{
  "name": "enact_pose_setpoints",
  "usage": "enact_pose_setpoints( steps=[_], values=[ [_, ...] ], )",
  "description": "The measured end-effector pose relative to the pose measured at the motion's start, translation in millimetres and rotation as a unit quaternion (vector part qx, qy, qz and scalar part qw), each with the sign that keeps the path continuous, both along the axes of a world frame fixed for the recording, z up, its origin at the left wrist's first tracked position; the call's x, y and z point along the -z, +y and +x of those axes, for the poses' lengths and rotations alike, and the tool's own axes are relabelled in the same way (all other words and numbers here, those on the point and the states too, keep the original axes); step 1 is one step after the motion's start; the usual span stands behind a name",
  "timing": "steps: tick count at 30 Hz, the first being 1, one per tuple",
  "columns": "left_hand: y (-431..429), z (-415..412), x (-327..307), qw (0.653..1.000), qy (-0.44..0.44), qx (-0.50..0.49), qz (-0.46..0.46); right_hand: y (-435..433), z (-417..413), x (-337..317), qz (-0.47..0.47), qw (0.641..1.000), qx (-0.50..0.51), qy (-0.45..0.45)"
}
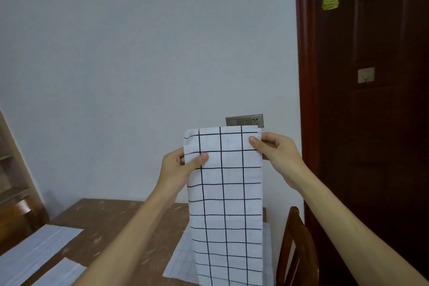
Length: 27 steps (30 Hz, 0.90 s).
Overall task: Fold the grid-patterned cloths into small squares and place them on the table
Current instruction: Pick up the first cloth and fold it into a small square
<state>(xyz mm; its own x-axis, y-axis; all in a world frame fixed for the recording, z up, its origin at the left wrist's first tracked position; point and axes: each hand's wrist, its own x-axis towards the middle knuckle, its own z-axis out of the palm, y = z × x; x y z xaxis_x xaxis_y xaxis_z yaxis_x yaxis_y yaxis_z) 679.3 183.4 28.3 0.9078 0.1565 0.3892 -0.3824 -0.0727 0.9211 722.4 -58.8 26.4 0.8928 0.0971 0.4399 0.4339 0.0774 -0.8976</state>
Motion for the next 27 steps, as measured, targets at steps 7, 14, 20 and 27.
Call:
enact_pose_setpoints(
  steps=[7,14,20,27],
  values=[
    [-2.8,0.4,-6.5,1.0,-0.007,-0.007,0.011,-1.3,0.0,-2.0,0.006,1.0,0.012,-0.02],
    [-2.7,-2.5,-19.3,0.998,-0.058,-0.037,0.006,-1.6,-7.8,-0.7,-0.01,0.993,-0.115,0.012],
    [8.5,-8.1,-27.9,0.989,-0.092,-0.025,0.111,13.2,-6.1,8.7,0.009,0.998,-0.068,-0.007],
    [25.6,-8.5,-14.3,0.978,-0.057,0.015,0.198,7.5,0.4,4.1,0.009,0.998,-0.044,-0.04]
  ],
)
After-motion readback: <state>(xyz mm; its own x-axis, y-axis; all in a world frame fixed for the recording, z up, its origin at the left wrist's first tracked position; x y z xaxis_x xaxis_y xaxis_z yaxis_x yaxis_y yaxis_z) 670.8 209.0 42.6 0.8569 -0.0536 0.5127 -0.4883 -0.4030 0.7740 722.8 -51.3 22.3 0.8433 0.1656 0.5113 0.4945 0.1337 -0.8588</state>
